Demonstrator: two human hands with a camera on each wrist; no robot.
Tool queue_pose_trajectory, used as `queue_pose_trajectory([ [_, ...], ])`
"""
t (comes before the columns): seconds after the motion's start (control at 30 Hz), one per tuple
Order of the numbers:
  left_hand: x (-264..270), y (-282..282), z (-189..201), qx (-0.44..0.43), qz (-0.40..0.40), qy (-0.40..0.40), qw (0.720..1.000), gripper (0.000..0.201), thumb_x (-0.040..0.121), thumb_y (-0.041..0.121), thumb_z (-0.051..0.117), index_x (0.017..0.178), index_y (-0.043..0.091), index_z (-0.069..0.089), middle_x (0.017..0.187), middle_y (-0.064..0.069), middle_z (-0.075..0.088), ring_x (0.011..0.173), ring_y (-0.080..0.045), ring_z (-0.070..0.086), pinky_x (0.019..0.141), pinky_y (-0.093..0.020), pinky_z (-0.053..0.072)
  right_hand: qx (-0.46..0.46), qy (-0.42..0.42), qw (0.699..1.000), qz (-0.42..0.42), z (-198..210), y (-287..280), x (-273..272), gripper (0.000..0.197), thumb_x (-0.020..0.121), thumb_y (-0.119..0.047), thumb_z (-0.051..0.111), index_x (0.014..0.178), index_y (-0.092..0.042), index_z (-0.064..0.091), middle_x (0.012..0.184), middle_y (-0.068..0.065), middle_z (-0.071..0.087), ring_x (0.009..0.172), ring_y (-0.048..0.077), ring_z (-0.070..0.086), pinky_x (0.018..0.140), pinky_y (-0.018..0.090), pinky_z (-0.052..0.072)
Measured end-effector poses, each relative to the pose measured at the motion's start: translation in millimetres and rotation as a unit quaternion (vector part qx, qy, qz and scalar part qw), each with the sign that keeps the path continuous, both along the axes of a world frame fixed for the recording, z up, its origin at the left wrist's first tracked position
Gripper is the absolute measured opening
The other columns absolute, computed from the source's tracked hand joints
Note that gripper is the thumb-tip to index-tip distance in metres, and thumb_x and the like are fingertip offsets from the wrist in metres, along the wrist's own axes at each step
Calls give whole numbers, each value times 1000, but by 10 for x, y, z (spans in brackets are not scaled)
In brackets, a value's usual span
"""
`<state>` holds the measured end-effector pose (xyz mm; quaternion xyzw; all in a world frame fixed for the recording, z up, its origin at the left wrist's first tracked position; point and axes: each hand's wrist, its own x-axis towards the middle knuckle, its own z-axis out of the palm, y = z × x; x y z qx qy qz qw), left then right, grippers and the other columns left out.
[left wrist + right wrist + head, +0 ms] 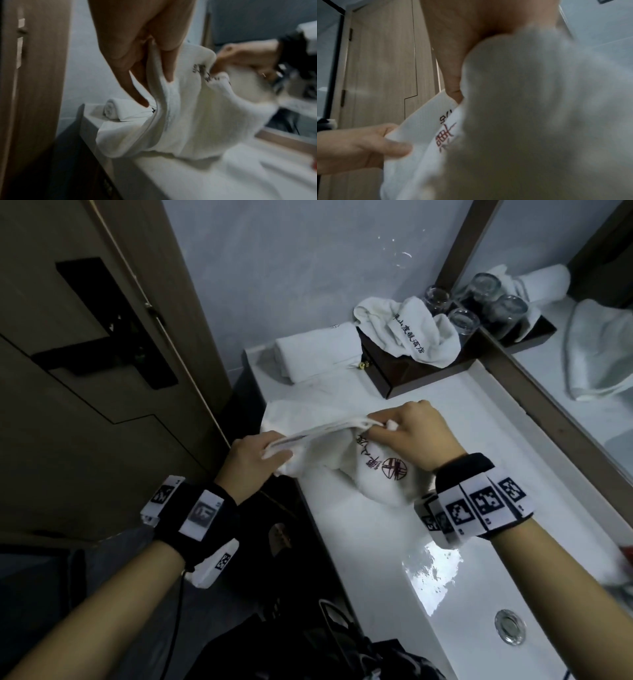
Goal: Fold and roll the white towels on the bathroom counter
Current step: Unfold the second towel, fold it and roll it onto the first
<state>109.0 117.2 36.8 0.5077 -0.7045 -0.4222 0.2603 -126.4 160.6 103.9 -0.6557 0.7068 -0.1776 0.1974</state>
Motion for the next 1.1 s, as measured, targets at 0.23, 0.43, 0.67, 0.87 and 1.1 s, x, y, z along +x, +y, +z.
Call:
queue_pose_trajectory([
  [0.23, 86, -151, 145, 68, 108, 306, 944, 20, 95, 20, 45, 105, 20, 63, 103, -1, 67, 97, -11, 63, 82, -23, 52, 54, -48, 995, -71, -50, -82, -294, 43, 48, -55, 81, 80, -27, 73, 77, -2, 66, 74, 10, 56, 58, 14, 39],
  [0.43, 313, -345, 203, 5, 192, 236, 953, 21, 97, 18, 41, 112, 14, 56, 105, -1, 62, 97, -7, 59, 86, -22, 47, 370, 2, 929, 19, -122, 53, -706, 78, 44, -44, 87, 112, -40, 48, 102, -12, 56, 74, 16, 67, 70, 30, 50],
  [0.67, 469, -356, 117, 64, 245, 227, 941, 34, 97, 16, 41, 130, 7, 42, 128, -14, 53, 117, -24, 52, 101, -37, 42, 243, -172, 951, -86, -325, 203, -902, 18, 65, -26, 82, 78, -20, 71, 83, -3, 74, 86, 18, 68, 82, 27, 47],
  [0.87, 571, -230, 185, 134, 123, 232, 956, 35, 76, -7, 63, 105, 12, 60, 92, 6, 69, 84, -8, 68, 65, -17, 56, 37, -290, 950, -107, -292, 291, -608, 30, 94, -26, 53, 64, -29, 46, 39, -16, 47, 36, -5, 42, 41, 4, 32],
  [1.1, 359, -149, 729, 3, 89, 280, 956, 16, 87, 8, 58, 85, 21, 67, 83, 9, 70, 82, -5, 65, 78, -22, 51, -150, -342, 917, -141, 137, 233, -494, 8, 94, -32, 50, 94, -30, 58, 79, -20, 70, 75, -9, 64, 59, 6, 47],
])
